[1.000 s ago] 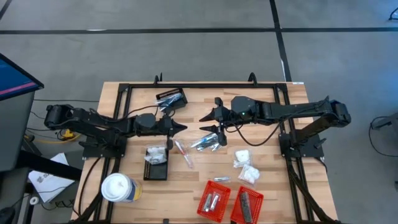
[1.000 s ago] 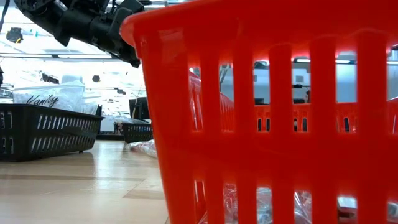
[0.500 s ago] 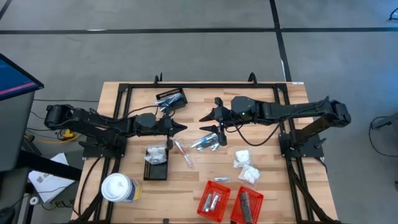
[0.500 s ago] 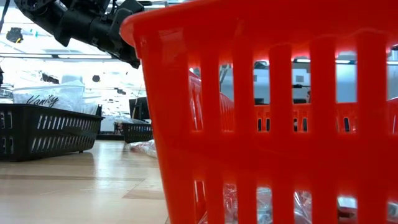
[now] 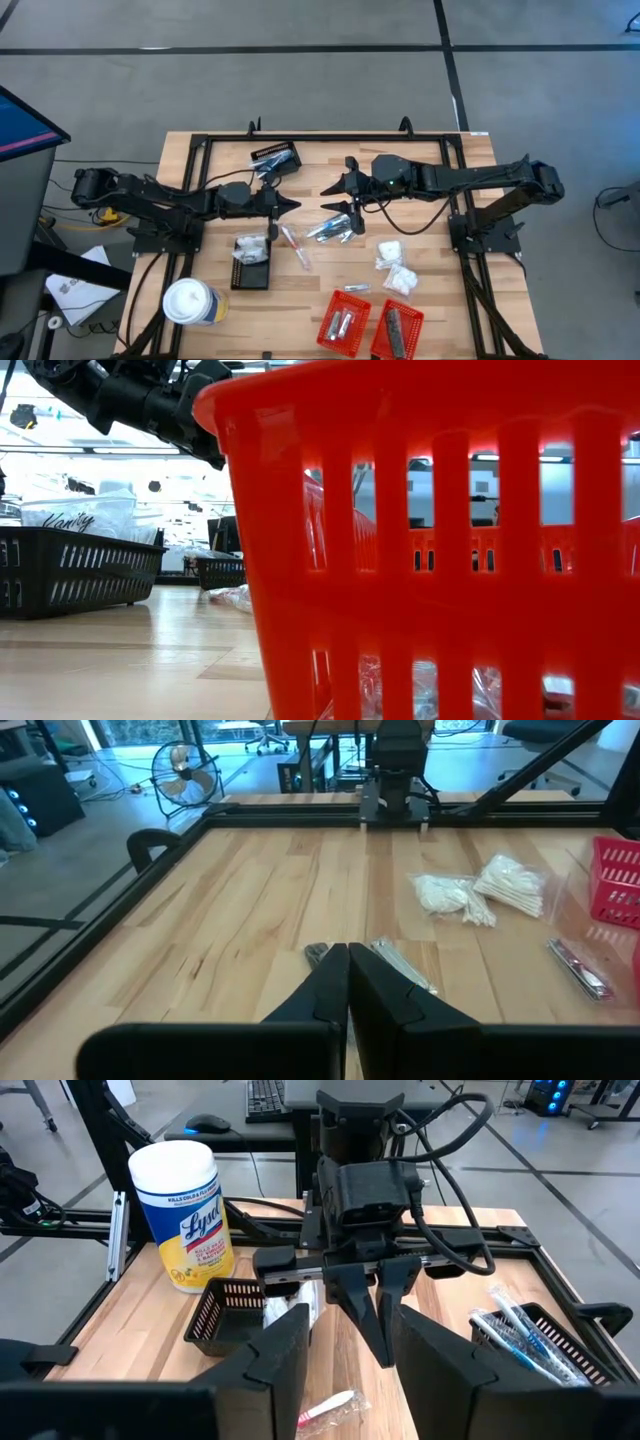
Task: Pick & Place Travel size toiletries
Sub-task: Put the blue toothbrush into the top black bin
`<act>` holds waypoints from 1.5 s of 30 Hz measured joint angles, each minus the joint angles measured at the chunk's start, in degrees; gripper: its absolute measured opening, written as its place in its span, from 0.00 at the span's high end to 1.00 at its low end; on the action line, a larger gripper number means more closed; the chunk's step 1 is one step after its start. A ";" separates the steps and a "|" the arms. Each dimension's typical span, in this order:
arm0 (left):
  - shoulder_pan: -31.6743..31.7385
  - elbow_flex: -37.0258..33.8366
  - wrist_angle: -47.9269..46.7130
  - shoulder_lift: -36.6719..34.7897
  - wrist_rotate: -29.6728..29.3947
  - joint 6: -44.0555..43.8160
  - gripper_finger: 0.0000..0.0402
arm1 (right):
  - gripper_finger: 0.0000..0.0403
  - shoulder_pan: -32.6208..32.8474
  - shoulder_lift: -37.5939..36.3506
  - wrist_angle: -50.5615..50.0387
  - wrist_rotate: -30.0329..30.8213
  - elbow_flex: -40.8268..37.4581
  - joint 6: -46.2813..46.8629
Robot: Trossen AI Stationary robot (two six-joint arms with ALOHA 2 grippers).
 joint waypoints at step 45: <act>-4.61 19.43 -12.05 29.82 -7.77 1.56 0.67 | 0.66 -1.33 -0.64 -8.01 -0.24 0.42 7.09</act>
